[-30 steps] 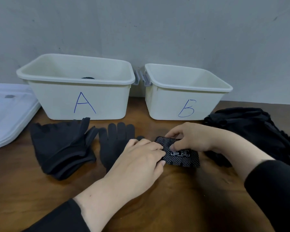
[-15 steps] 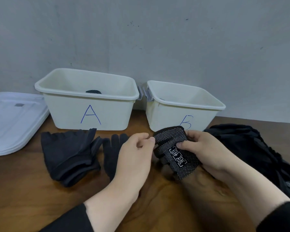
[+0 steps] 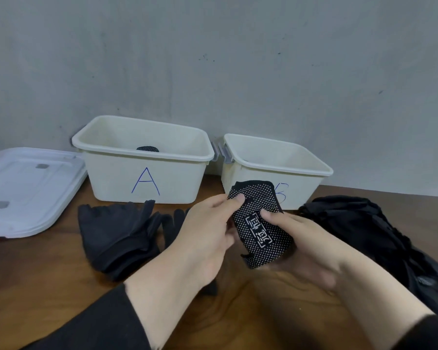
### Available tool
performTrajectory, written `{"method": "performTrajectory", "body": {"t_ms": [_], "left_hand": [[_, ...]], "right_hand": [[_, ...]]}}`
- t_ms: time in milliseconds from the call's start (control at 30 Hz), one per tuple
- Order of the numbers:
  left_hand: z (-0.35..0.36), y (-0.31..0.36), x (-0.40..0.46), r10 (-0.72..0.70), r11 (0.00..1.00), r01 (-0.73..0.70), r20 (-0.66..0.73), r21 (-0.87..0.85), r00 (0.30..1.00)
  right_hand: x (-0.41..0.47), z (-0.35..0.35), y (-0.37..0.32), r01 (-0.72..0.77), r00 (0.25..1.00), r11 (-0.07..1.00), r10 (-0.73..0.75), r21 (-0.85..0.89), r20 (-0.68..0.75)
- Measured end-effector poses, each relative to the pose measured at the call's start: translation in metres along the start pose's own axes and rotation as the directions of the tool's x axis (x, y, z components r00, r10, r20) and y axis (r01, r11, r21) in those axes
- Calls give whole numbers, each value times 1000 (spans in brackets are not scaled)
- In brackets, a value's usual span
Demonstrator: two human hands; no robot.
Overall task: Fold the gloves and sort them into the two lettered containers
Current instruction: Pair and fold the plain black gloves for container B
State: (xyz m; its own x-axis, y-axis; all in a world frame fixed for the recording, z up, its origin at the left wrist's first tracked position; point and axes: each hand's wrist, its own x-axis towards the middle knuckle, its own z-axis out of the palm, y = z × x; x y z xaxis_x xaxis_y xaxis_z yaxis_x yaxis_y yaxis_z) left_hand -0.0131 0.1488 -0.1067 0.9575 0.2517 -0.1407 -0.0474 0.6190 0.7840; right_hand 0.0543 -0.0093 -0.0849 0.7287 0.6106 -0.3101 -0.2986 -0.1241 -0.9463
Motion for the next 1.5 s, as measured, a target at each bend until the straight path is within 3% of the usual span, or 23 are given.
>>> {"method": "performTrajectory", "body": {"t_ms": [100,200,533,667,800,967,1033,1133,1267,1367,1433,1500], "left_hand": [[-2,8,-1,30,997,-32,20,74,999],[-4,17,-1,97,965,-100,24,244,995],[-13,47,-5,128,854,-151,80,497,989],[-40,86,-3,417,616,-289,8,733,909],[-78,131,2,629,315,-353,85,881,773],[-134,181,15,761,-23,-143,110,990,640],[-150,195,19,752,-105,-7,85,994,653],[-164,206,24,675,-160,116,23,980,738],[-172,208,28,577,-187,142,-8,972,817],[-177,209,30,557,-174,123,-6,977,831],[-179,211,30,563,-170,116,0,979,827],[-180,213,29,560,-164,110,0,980,828]], "right_hand": [[-6,5,-2,-38,997,989,28,145,73],[-8,13,-7,13,999,981,-22,194,42],[-4,15,-37,73,996,997,-74,22,55],[7,26,-69,123,991,992,-123,3,51],[30,42,-112,170,985,985,-169,-25,28],[79,79,-161,195,981,980,-195,47,9],[107,99,-174,197,980,976,-198,96,-2],[156,129,-176,170,985,981,-170,92,-5],[211,172,-153,78,997,997,-79,19,10],[241,202,-133,0,998,999,3,-50,58],[253,218,-121,-35,997,969,52,-246,64],[261,228,-112,-13,1000,857,17,-515,5]]}}
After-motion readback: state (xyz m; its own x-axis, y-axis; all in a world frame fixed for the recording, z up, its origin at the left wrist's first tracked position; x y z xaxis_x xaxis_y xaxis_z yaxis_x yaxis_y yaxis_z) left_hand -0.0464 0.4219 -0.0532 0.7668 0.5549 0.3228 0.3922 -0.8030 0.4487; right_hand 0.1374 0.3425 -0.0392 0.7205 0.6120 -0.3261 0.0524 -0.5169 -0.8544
